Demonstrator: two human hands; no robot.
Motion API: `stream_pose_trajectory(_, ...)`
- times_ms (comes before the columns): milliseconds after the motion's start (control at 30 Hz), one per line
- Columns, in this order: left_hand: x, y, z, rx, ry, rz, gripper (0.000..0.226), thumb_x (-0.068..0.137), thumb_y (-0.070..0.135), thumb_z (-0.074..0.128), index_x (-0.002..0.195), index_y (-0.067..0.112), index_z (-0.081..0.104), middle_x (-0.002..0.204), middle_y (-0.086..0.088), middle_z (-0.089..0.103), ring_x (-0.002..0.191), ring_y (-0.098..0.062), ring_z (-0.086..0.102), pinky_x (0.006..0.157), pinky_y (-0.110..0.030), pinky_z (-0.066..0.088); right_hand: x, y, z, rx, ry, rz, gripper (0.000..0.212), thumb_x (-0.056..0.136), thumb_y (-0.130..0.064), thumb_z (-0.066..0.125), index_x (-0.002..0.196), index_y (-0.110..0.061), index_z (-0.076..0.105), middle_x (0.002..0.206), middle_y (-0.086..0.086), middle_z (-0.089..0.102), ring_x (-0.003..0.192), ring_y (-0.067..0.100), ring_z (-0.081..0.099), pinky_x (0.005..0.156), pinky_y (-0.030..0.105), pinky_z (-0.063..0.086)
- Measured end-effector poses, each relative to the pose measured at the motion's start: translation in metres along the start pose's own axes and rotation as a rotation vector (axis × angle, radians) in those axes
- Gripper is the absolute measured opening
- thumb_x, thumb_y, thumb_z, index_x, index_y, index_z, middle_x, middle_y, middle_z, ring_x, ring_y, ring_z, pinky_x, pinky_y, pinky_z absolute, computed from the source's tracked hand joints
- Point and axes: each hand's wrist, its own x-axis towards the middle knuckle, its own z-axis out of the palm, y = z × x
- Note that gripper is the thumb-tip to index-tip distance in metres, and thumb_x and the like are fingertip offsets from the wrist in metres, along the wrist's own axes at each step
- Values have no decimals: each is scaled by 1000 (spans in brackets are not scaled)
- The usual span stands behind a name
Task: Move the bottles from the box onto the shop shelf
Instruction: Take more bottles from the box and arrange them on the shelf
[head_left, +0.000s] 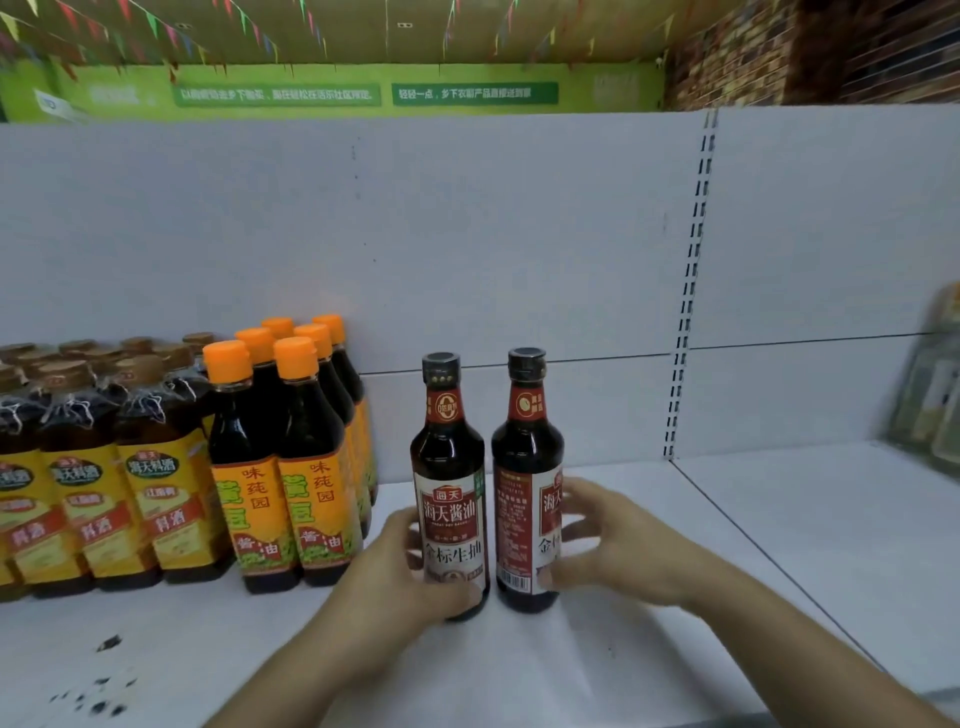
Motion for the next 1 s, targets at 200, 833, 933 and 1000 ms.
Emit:
stream_pose_trajectory(200,-4,-5,3,77,9,11,64,77,51,82,130,36,50,117,25,64,100,11,60,80,-13,47,0,17,25,3,65,31,70,73,-28,87,133,-46,55,120,-24,69,106,-4,67,93,25,56)
stream_pose_trajectory(833,-7,-9,12,149,114,47,55,82,55,76,124,39,45,120,24,62,95,4,63,86,-25,56,-2,15,62,-66,341,65,62,71,-49,84,120,-41,47,113,-23,65,96,-1,66,86,34,58)
stream_pose_trajectory(933,-2,-11,12,176,113,47,56,83,56,76,126,37,46,126,21,64,99,-1,65,89,-30,58,1,14,63,-87,342,69,61,73,-48,84,119,-39,46,112,-22,64,95,0,66,86,35,58)
stream_pose_trajectory(1000,3,-13,10,186,95,43,57,83,55,75,129,36,46,130,20,63,103,-2,66,91,-31,57,4,12,64,-93,340,70,61,74,-47,84,119,-37,46,112,-22,64,95,1,66,86,35,57)
